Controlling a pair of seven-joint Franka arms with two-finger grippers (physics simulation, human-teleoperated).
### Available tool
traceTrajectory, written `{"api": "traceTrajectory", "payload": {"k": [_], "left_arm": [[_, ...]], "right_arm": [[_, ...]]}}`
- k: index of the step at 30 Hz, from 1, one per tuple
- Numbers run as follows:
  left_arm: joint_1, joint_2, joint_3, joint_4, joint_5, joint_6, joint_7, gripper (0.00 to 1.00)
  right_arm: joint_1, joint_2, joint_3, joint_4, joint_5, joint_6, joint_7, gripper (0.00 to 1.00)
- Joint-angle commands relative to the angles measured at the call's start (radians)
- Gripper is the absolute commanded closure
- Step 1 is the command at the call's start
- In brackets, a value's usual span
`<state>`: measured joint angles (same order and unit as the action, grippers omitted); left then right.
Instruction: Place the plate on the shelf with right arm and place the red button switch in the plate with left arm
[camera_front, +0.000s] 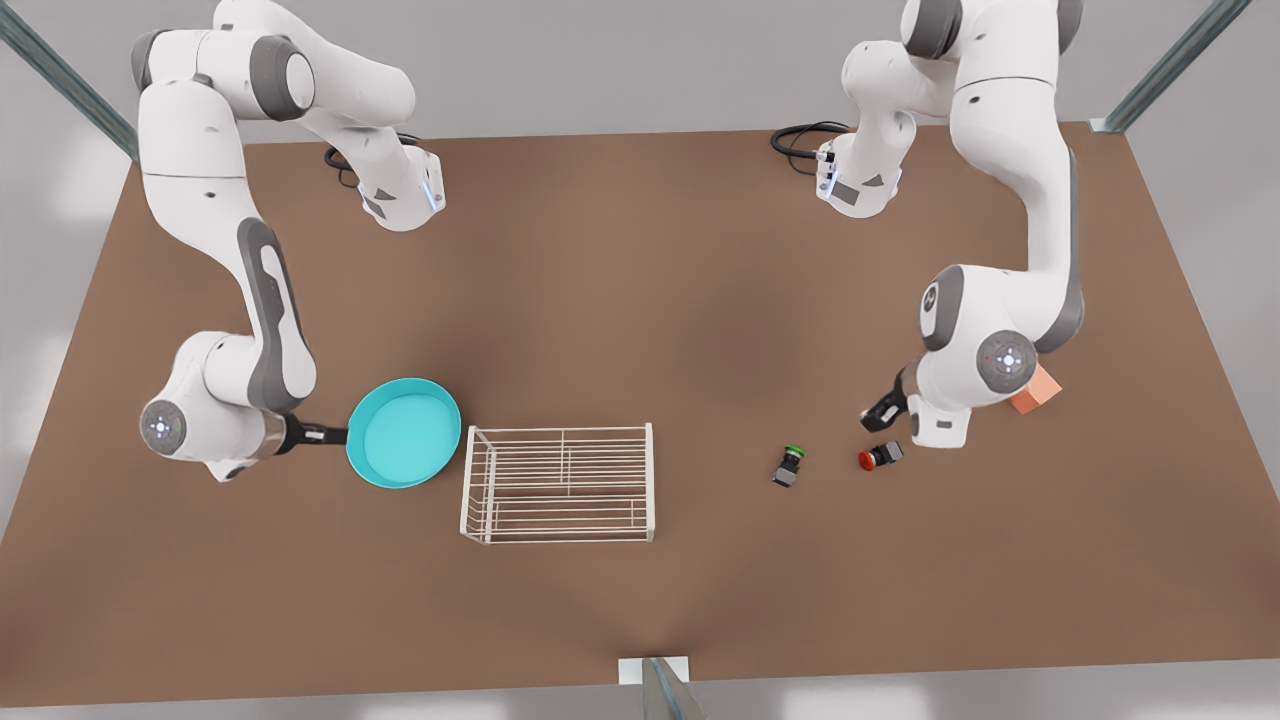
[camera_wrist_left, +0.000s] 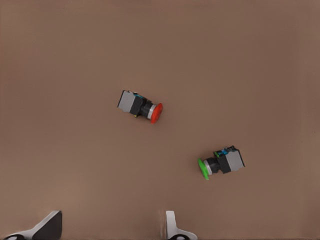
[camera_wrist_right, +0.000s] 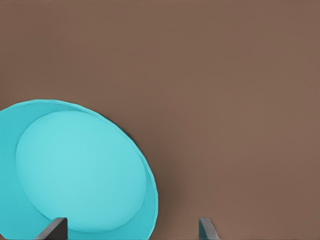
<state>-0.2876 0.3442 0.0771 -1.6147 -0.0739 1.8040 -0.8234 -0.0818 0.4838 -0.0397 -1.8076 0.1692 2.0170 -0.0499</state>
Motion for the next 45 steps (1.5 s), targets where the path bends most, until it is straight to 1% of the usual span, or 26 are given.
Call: {"api": "traceTrajectory", "payload": {"k": [1, 2, 3, 4, 5, 8, 9, 10, 11, 13, 15, 28, 31, 32, 35, 36, 39, 41, 43, 45], "left_arm": [[0.007, -0.007, -0.033, 0.110, 0.091, -0.267, 0.444, 0.00], [0.030, -0.043, -0.037, 0.105, 0.078, -0.281, 0.625, 0.00], [0.024, -0.053, -0.051, 0.111, 0.074, -0.272, 0.629, 0.00], [0.021, -0.057, -0.091, 0.113, 0.086, -0.268, 0.716, 0.00], [0.019, -0.054, -0.126, 0.119, 0.083, -0.262, 0.721, 0.00], [0.030, -0.063, -0.118, 0.121, 0.085, -0.268, 0.722, 0.00], [0.030, -0.065, -0.120, 0.121, 0.086, -0.273, 0.718, 0.00], [0.030, -0.063, -0.120, 0.121, 0.080, -0.273, 0.710, 0.00], [0.034, -0.056, -0.119, 0.133, 0.086, -0.264, 0.718, 0.00], [0.053, -0.092, -0.114, 0.139, 0.091, -0.265, 0.787, 0.00], [0.058, -0.085, -0.094, 0.139, 0.095, -0.270, 0.794, 0.00], [0.056, -0.086, -0.097, 0.131, 0.097, -0.272, 0.785, 0.00], [0.056, -0.086, -0.097, 0.130, 0.097, -0.272, 0.784, 0.00], [0.054, -0.086, -0.100, 0.128, 0.097, -0.273, 0.779, 0.00], [0.053, -0.086, -0.100, 0.128, 0.097, -0.273, 0.779, 0.00], [0.051, -0.086, -0.102, 0.128, 0.097, -0.273, 0.779, 0.00], [0.051, -0.086, -0.102, 0.127, 0.097, -0.273, 0.779, 0.00], [0.051, -0.086, -0.102, 0.127, 0.097, -0.273, 0.779, 0.00], [0.051, -0.086, -0.102, 0.127, 0.095, -0.273, 0.777, 0.00], [0.051, -0.088, -0.102, 0.127, 0.095, -0.284, 0.777, 0.00]], "right_arm": [[-0.012, 0.019, 0.001, 0.001, 0.055, 0.057, -0.016, 0.01], [-0.015, 0.030, 0.001, -0.001, 0.062, 0.057, -0.028, 0.01], [-0.015, 0.030, 0.001, -0.001, 0.067, 0.055, -0.031, 0.00], [-0.013, 0.030, 0.001, -0.001, 0.067, 0.055, -0.031, 0.00], [-0.013, 0.030, 0.003, -0.001, 0.067, 0.054, -0.031, 0.00], [-0.013, 0.029, 0.003, 0.001, 0.067, 0.046, -0.031, 0.00], [-0.012, 0.003, 0.004, 0.007, 0.065, 0.043, -0.033, 0.00], [0.000, -0.056, 0.009, 0.020, 0.030, 0.026, -0.033, 0.00], [0.011, -0.103, 0.011, 0.101, -0.085, -0.081, -0.033, 0.00], [0.013, -0.117, 0.015, 0.212, -0.192, -0.237, -0.035, 0.00], [0.033, -0.119, 0.017, 0.249, -0.241, -0.270, -0.036, 0.00], [0.031, -0.100, 0.012, 0.246, -0.280, -0.265, -0.036, 0.00], [0.011, -0.064, 0.007, 0.237, -0.266, -0.267, -0.045, 0.00], [-0.007, -0.034, 0.007, 0.235, -0.226, -0.248, -0.071, 0.00], [-0.018, 0.033, 0.007, 0.191, -0.215, -0.116, -0.107, 0.00], [-0.018, 0.047, 0.007, 0.191, -0.212, -0.107, -0.108, 0.00], [-0.018, 0.088, 0.009, 0.189, -0.082, -0.096, -0.183, 0.00], [-0.018, 0.098, 0.009, 0.163, -0.062, -0.095, -0.186, 0.00], [-0.018, 0.116, 0.009, 0.143, -0.031, -0.052, -0.255, 0.01], [-0.018, 0.144, 0.011, 0.128, -0.020, -0.003, -0.258, 0.01]]}}
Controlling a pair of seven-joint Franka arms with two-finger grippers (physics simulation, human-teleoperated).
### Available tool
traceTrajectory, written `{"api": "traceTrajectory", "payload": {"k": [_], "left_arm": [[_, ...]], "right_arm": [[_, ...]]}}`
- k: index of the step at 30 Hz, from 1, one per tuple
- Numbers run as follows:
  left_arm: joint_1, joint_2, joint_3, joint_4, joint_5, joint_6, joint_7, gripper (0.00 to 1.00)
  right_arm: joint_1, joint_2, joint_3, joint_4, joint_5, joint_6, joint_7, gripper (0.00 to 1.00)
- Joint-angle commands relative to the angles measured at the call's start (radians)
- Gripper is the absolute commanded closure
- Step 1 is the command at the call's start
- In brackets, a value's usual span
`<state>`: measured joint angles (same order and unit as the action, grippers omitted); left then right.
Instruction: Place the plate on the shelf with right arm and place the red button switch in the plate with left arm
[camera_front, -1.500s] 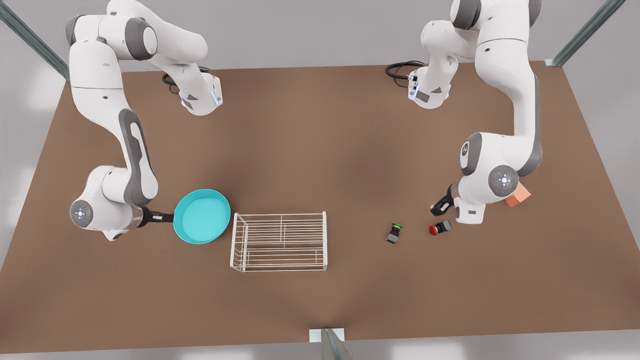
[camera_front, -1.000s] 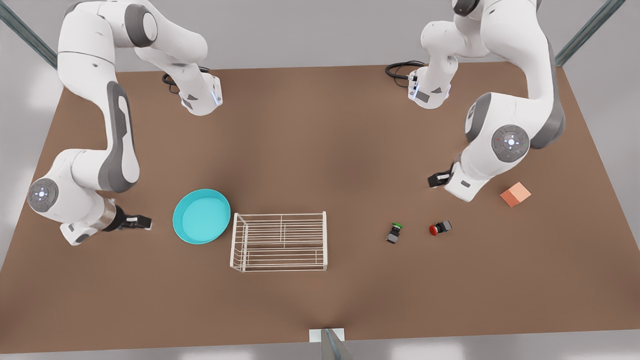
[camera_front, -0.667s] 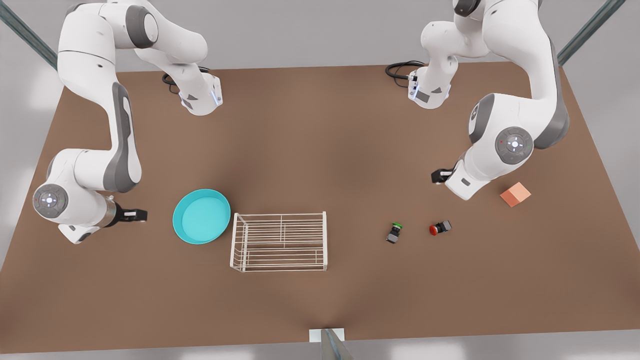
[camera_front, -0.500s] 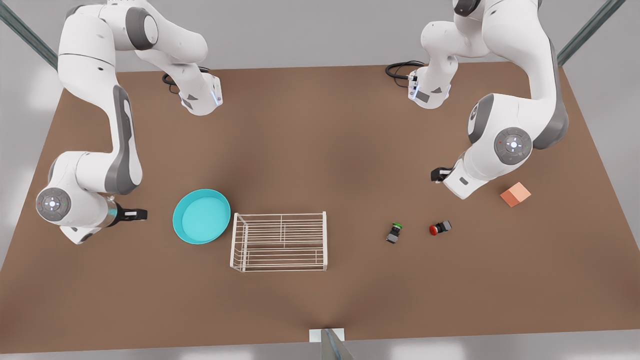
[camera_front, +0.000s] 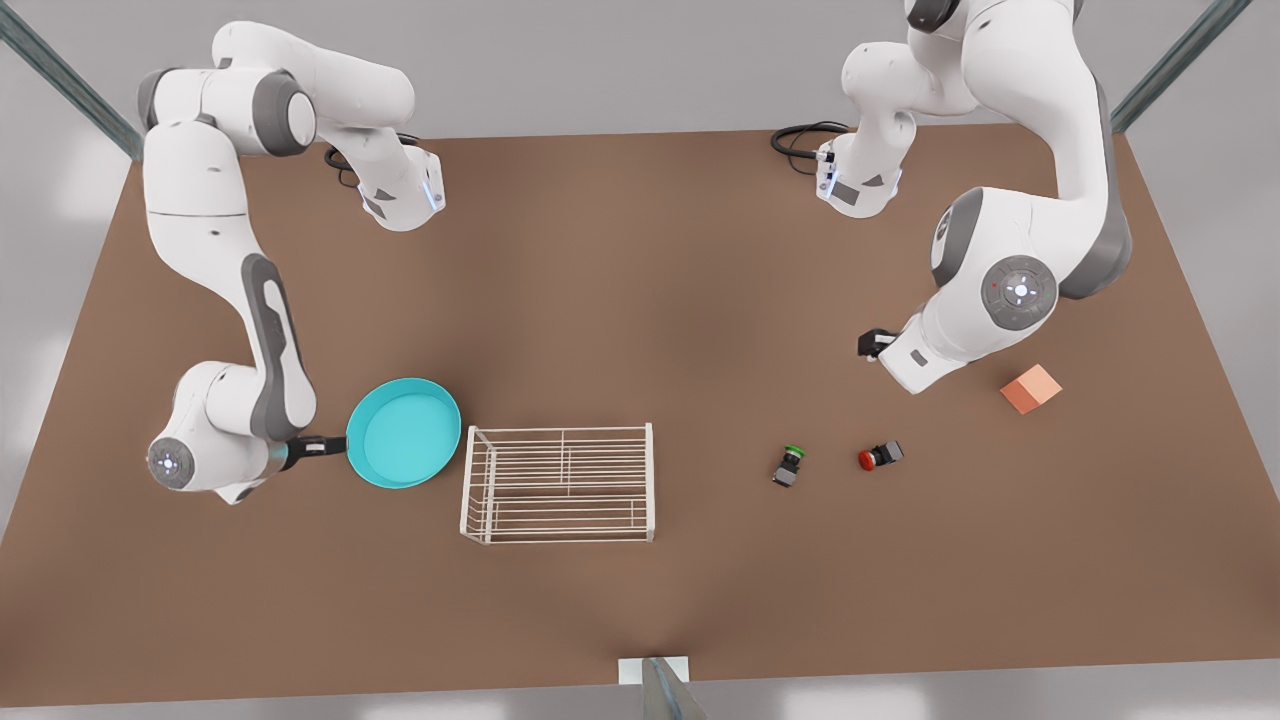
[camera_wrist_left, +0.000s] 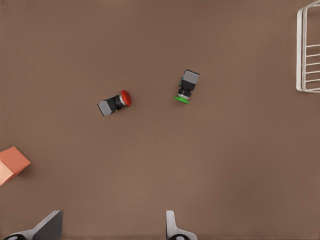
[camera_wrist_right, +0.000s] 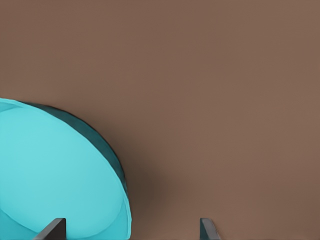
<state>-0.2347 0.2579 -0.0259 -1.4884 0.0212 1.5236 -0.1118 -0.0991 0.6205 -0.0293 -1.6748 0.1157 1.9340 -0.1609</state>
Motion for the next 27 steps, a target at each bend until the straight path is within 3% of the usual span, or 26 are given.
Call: {"api": "traceTrajectory", "payload": {"k": [1, 3, 10, 12, 16, 20, 24, 27], "left_arm": [[-0.008, 0.000, -0.006, -0.001, -0.001, -0.069, 0.064, 0.00], [-0.070, 0.003, -0.011, -0.030, -0.010, -0.097, -0.063, 0.00], [-0.058, -0.016, -0.022, -0.029, -0.069, -0.106, 0.000, 0.00], [-0.054, -0.017, 0.026, 0.014, -0.063, -0.079, -0.009, 0.00], [-0.025, -0.014, 0.040, 0.014, -0.055, -0.011, -0.109, 0.00], [-0.038, -0.022, 0.026, 0.007, -0.041, -0.023, -0.180, 0.00], [-0.040, -0.022, 0.027, 0.002, -0.033, -0.023, -0.181, 0.00], [-0.038, -0.022, 0.027, 0.002, -0.032, -0.036, -0.181, 0.00]], "right_arm": [[-0.001, 0.008, 0.000, -0.020, 0.033, 0.095, -0.149, 0.01], [-0.001, 0.019, 0.000, -0.023, 0.033, 0.108, -0.149, 0.01], [-0.001, 0.021, 0.000, -0.098, 0.058, 0.112, -0.149, 0.05], [-0.001, 0.013, 0.008, -0.134, 0.084, 0.125, -0.151, 0.07], [0.001, 0.002, 0.014, -0.149, 0.088, 0.123, -0.147, 0.17], [0.002, -0.004, 0.016, -0.158, 0.099, 0.118, -0.147, 0.33], [-0.002, 0.002, 0.016, -0.155, 0.101, 0.123, -0.170, 0.34], [-0.010, 0.005, 0.016, -0.155, 0.101, 0.125, -0.200, 0.51]]}}
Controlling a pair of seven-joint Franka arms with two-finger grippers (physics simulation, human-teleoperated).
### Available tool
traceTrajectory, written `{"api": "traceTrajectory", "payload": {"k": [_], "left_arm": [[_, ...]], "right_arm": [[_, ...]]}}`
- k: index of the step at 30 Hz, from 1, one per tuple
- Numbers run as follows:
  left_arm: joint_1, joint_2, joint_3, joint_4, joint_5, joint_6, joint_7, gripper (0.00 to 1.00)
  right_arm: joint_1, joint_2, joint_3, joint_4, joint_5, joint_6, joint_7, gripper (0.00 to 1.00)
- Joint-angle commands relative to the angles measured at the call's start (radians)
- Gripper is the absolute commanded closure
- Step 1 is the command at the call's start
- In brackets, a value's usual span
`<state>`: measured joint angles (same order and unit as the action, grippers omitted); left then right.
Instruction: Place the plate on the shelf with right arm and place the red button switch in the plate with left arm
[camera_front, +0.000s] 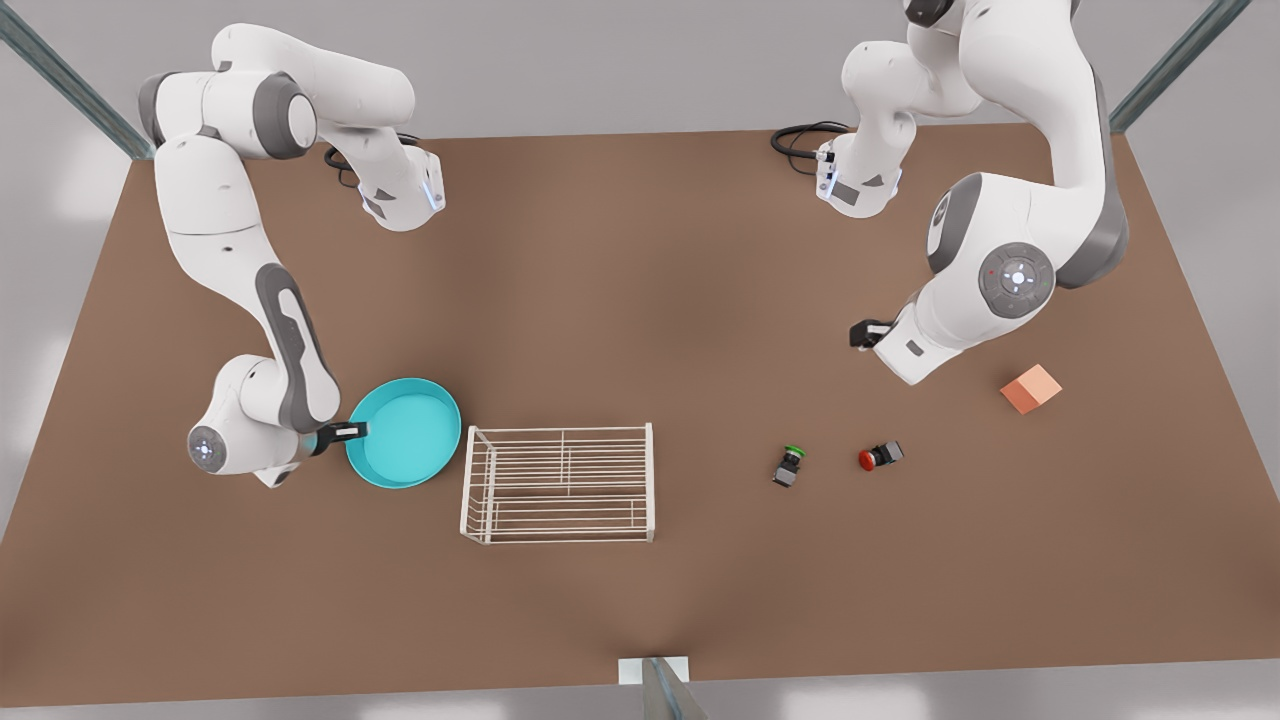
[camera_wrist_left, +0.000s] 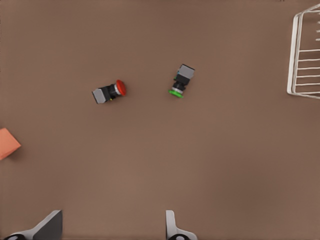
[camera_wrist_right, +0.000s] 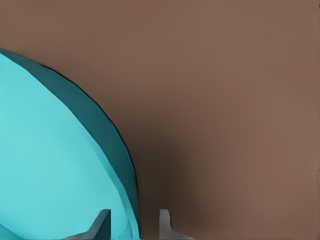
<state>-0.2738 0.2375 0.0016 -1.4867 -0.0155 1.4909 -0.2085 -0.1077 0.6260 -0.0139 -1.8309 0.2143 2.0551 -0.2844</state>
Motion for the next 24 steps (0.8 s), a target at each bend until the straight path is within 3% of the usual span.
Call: {"api": "traceTrajectory", "payload": {"k": [1, 9, 20, 24], "left_arm": [[0.001, -0.001, 0.001, 0.000, 0.005, -0.005, -0.085, 0.00], [0.004, -0.004, 0.008, 0.000, 0.005, -0.006, -0.085, 0.00], [0.010, -0.014, 0.043, 0.000, 0.003, -0.008, -0.161, 0.00], [0.010, -0.015, 0.060, 0.002, 0.002, -0.009, -0.163, 0.00]], "right_arm": [[-0.001, 0.000, 0.000, 0.001, 0.002, 0.002, -0.078, 0.58], [-0.001, -0.006, 0.000, -0.001, 0.002, -0.013, -0.104, 0.75], [-0.001, -0.124, 0.005, 0.010, 0.031, -0.197, -0.131, 0.78], [0.003, -0.204, 0.008, 0.067, 0.060, -0.362, -0.130, 0.78]]}}
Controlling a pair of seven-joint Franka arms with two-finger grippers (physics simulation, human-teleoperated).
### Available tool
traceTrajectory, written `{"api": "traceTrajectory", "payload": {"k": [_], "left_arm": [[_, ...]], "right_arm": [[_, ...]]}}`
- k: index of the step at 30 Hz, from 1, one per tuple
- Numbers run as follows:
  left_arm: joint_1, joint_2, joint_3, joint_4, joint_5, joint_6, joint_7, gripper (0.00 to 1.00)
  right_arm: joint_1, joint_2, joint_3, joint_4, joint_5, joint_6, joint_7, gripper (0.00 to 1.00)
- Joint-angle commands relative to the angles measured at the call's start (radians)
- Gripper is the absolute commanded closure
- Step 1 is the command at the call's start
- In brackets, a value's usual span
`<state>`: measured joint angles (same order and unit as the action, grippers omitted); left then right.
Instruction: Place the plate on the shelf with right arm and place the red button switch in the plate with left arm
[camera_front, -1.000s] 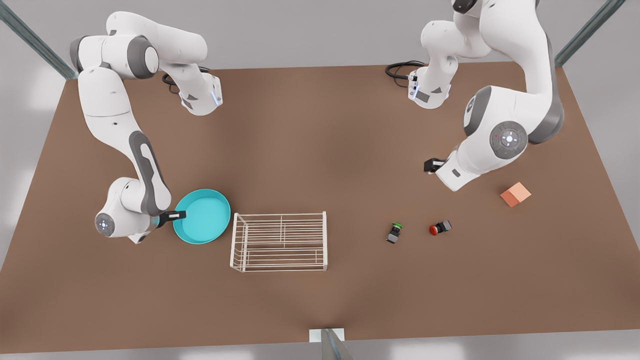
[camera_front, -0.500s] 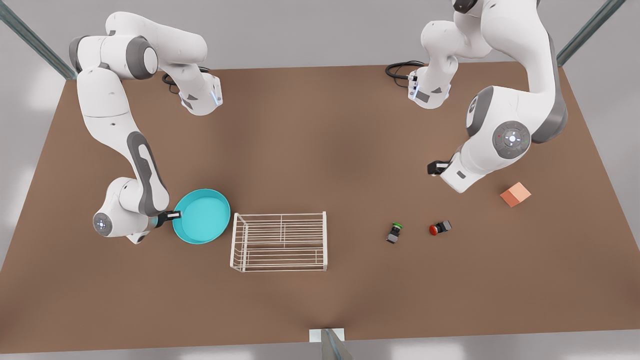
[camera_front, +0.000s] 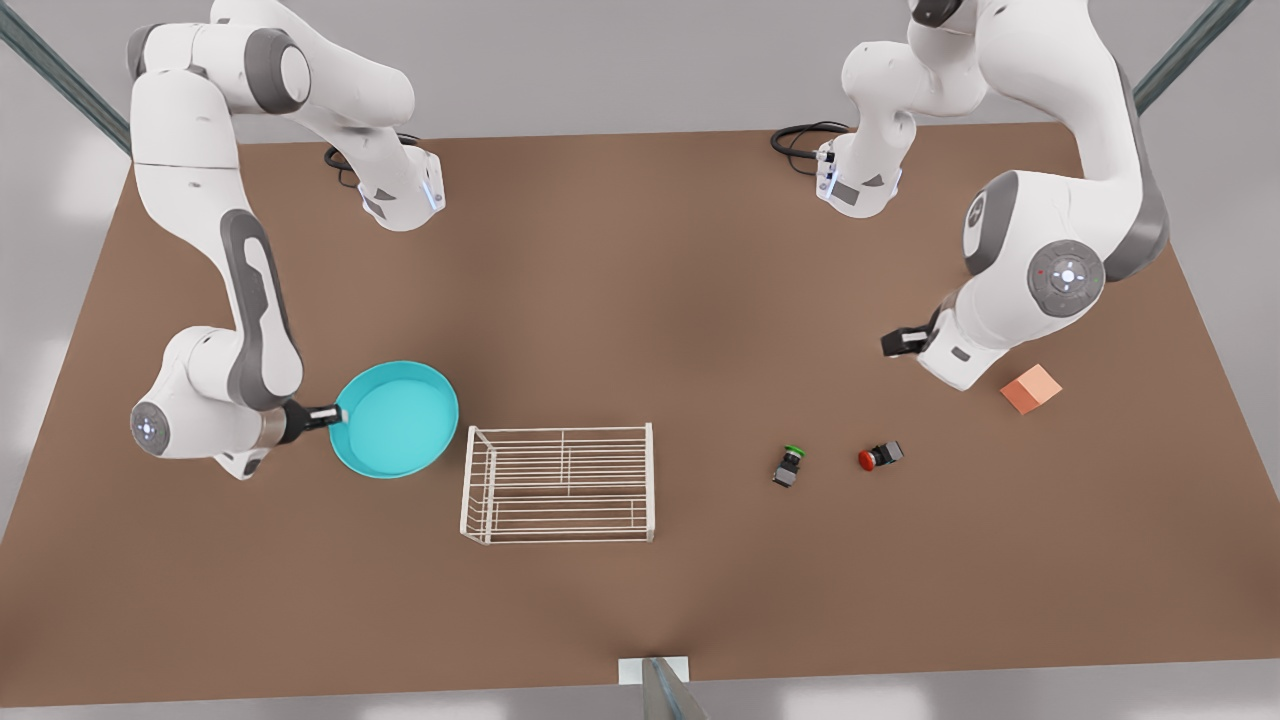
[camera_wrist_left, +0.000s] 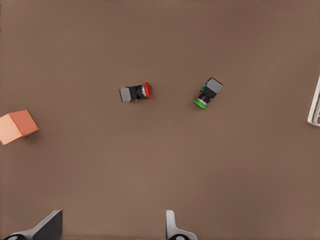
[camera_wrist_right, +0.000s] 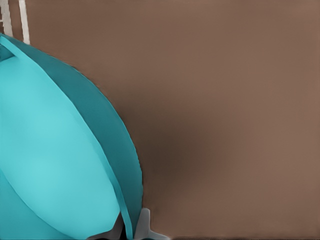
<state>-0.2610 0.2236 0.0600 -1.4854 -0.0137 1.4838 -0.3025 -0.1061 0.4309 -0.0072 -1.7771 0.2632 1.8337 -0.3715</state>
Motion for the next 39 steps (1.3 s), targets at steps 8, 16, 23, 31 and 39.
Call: {"api": "traceTrajectory", "payload": {"k": [8, 16, 23, 31, 39], "left_arm": [[-0.004, 0.002, -0.005, 0.004, 0.001, -0.054, -0.187, 0.00], [0.032, 0.117, 0.031, -0.022, -0.094, 0.207, -1.592, 0.00], [0.108, 0.275, 0.046, -0.130, -0.061, 0.489, -1.977, 0.00], [0.108, 0.379, 0.046, -0.118, -0.063, 0.635, -2.051, 0.00], [0.059, 0.399, 0.038, -0.165, -0.057, 0.667, -2.005, 0.00]], "right_arm": [[0.006, -0.080, 0.082, 0.173, 0.033, -0.347, -0.027, 0.77], [0.144, 0.008, 0.098, 0.294, 0.171, -0.286, 0.140, 0.76], [0.220, 0.170, 0.093, 0.504, 0.156, -0.209, 0.315, 0.76], [0.284, 0.273, 0.058, 0.565, 0.154, -0.082, 0.376, 0.75], [0.359, 0.301, 0.056, 0.564, 0.172, -0.013, 0.427, 0.75]]}}
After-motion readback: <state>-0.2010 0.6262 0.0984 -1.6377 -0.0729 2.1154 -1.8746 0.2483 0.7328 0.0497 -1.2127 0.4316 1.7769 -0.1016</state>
